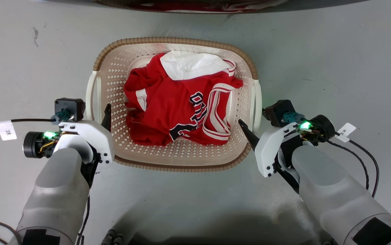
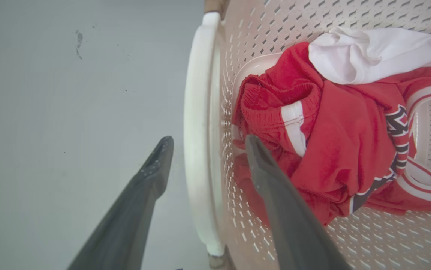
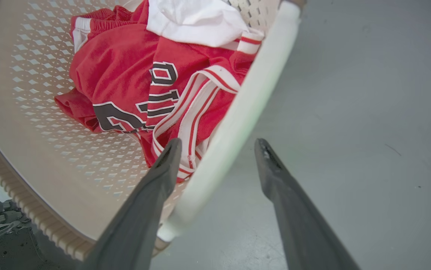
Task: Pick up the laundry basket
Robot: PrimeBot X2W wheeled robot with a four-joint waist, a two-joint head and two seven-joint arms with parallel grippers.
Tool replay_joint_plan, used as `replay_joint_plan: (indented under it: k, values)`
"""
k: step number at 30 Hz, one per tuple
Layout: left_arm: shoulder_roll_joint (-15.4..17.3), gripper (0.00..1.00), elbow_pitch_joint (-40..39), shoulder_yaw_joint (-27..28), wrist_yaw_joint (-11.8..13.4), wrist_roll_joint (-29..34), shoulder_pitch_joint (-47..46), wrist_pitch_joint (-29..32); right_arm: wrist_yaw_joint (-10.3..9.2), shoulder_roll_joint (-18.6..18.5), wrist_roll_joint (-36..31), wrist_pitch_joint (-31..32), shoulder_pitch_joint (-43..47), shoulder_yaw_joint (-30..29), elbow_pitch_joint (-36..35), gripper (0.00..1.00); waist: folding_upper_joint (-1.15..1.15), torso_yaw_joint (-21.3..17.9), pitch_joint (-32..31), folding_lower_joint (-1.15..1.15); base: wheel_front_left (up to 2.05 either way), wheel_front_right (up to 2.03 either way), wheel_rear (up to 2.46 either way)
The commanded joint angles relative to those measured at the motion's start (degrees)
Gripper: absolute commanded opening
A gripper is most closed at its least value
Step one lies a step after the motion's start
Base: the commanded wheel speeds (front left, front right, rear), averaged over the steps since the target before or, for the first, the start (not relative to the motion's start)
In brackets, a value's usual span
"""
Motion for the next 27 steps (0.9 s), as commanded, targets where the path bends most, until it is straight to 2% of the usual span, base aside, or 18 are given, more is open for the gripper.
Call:
replay_joint_plan:
  k: [1,2,3,13,27]
  values:
    - [-0.1,1.0,0.1,-0.2,0.1,0.4,-0.8,-0.1,-0.04,0.0,0.1,0.0,-0.9,0.2,0.2,1.0,0.0,0.0,0.1,0.0,0.0,0.0,0.0]
    - [-0.2,0.38,0.1,-0.2,0.3,0.4,-0.8,-0.1,-0.04,0.0,0.2,0.0,-1.1,0.3,0.4,0.4,0.0,0.0,0.2,0.0,0.0,0.0,0.0]
    - [-0.3,0.0,0.2,-0.4,0.4,0.4,-0.8,-0.1,-0.04,0.0,0.4,0.0,-1.2,0.3,0.6,0.0,0.0,0.1,0.3,0.0,0.0,0.0,0.0]
    - [-1.8,0.0,0.9,-1.4,0.1,0.0,-0.4,-0.1,0.18,0.0,1.4,0.1,-0.7,1.8,1.8,0.0,0.0,0.5,-1.1,0.0,0.0,0.0,0.0]
    - [-4.3,0.0,3.2,-4.3,-0.1,-3.6,3.9,-0.1,0.32,0.4,4.5,4.2,4.5,5.5,1.4,0.0,0.0,-0.2,-11.9,0.0,0.0,0.0,0.0]
